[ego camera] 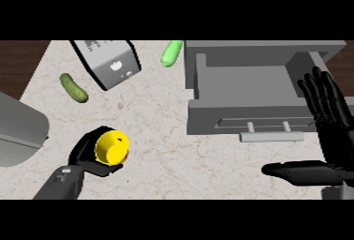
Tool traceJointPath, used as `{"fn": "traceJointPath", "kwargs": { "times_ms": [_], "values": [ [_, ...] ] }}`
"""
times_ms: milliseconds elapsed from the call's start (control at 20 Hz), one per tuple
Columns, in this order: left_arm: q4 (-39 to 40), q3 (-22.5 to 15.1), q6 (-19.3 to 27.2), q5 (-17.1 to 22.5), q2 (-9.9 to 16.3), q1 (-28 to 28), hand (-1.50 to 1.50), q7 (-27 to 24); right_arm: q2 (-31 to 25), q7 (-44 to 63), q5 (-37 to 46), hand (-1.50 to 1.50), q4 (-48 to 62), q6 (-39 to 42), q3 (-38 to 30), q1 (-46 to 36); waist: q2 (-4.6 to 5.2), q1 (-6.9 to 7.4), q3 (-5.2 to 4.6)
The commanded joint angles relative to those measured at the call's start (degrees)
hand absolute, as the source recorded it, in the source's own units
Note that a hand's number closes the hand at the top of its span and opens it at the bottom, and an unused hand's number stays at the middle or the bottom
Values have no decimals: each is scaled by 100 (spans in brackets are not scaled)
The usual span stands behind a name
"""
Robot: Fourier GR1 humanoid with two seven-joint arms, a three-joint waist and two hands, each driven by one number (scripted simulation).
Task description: Pick up the cup, place it into the drawer and close the drawer
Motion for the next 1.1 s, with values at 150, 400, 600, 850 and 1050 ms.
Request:
{"fn": "traceJointPath", "kwargs": {
  "times_ms": [150,400,600,850,1050],
  "values": [
    [-72,441,-809,655,-168,110,150,-741,4,-57,45,-150,-125,27,26,226,-18,29,6],
    [-88,1426,370,1479,6,89,150,-915,-29,-65,1,-150,-94,43,-34,158,5,7,-3],
    [-215,1394,484,1431,18,-52,150,-1151,-204,-229,-61,-150,281,74,-342,-62,-6,37,11],
    [-511,1290,668,1392,-218,-179,150,-1349,-60,102,47,-150,-173,-9,-58,25,-28,32,11],
    [-1240,1048,897,1385,-355,-357,150,-742,-66,111,-76,-150,-157,28,-162,117,-76,118,27]
  ]
}}
